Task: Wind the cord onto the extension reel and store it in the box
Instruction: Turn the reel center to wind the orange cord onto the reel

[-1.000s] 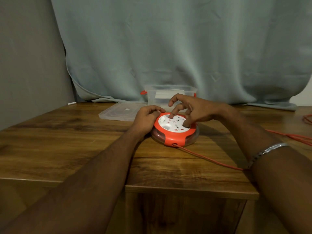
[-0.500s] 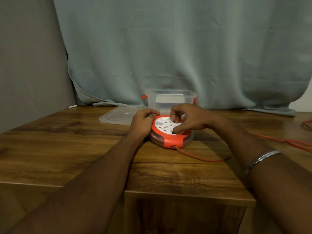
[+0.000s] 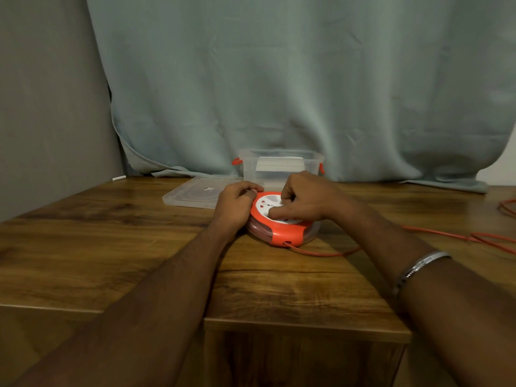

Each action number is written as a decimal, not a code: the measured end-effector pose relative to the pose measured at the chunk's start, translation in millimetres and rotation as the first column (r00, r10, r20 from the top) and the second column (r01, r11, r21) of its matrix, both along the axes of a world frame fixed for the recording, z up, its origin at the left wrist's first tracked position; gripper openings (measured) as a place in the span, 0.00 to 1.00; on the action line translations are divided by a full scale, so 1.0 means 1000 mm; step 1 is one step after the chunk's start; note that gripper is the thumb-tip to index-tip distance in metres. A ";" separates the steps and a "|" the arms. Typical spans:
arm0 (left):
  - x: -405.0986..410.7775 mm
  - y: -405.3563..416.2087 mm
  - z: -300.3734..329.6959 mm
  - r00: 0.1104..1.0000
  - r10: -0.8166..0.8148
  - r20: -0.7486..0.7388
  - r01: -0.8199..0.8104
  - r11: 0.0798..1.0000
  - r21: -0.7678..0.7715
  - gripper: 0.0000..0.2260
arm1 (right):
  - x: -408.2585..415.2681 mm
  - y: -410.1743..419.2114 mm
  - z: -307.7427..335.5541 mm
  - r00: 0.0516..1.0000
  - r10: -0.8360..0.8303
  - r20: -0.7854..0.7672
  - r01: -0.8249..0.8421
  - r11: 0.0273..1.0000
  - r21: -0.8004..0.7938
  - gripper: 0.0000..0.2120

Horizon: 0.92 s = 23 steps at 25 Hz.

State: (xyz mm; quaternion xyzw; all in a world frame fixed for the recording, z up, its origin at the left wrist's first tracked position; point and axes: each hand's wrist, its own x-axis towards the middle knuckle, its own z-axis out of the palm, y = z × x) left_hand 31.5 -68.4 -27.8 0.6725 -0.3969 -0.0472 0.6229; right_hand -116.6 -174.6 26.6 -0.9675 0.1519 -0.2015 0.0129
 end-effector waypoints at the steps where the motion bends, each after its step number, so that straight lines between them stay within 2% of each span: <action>1: 0.000 0.000 0.000 1.000 -0.010 0.001 0.010 1.000 -0.003 0.11 | 0.002 0.003 -0.001 1.000 -0.004 0.027 0.004 1.000 -0.013 0.29; 4: -0.001 0.001 0.001 1.000 -0.024 -0.003 0.024 1.000 -0.010 0.12 | 0.006 0.004 0.000 0.991 0.005 0.133 -0.004 1.000 -0.006 0.23; 7: 0.000 0.000 0.000 1.000 -0.024 -0.010 0.024 1.000 -0.010 0.12 | 0.002 -0.005 0.005 0.977 0.154 0.146 -0.174 0.975 0.141 0.06; 9: 0.000 0.000 0.000 1.000 -0.023 -0.009 0.023 1.000 -0.004 0.12 | -0.004 -0.012 0.008 0.972 0.227 0.052 -0.233 0.943 0.237 0.15; 12: 0.000 0.000 0.000 1.000 -0.020 -0.017 0.020 1.000 -0.005 0.12 | -0.008 -0.022 0.008 0.980 0.196 -0.044 -0.175 0.938 0.300 0.27; 15: -0.002 0.000 0.001 0.999 -0.020 -0.034 0.021 1.000 0.020 0.12 | -0.013 -0.031 0.009 0.983 0.169 -0.071 -0.129 0.912 0.389 0.32; 19: -0.001 0.000 0.000 0.999 -0.018 -0.034 0.019 1.000 0.010 0.12 | -0.017 -0.028 0.009 0.985 0.162 -0.055 -0.131 0.921 0.367 0.30; 23: -0.001 0.000 0.001 0.999 -0.015 -0.028 0.015 1.000 0.002 0.12 | -0.010 -0.018 0.006 0.988 0.146 -0.050 -0.130 0.961 0.244 0.14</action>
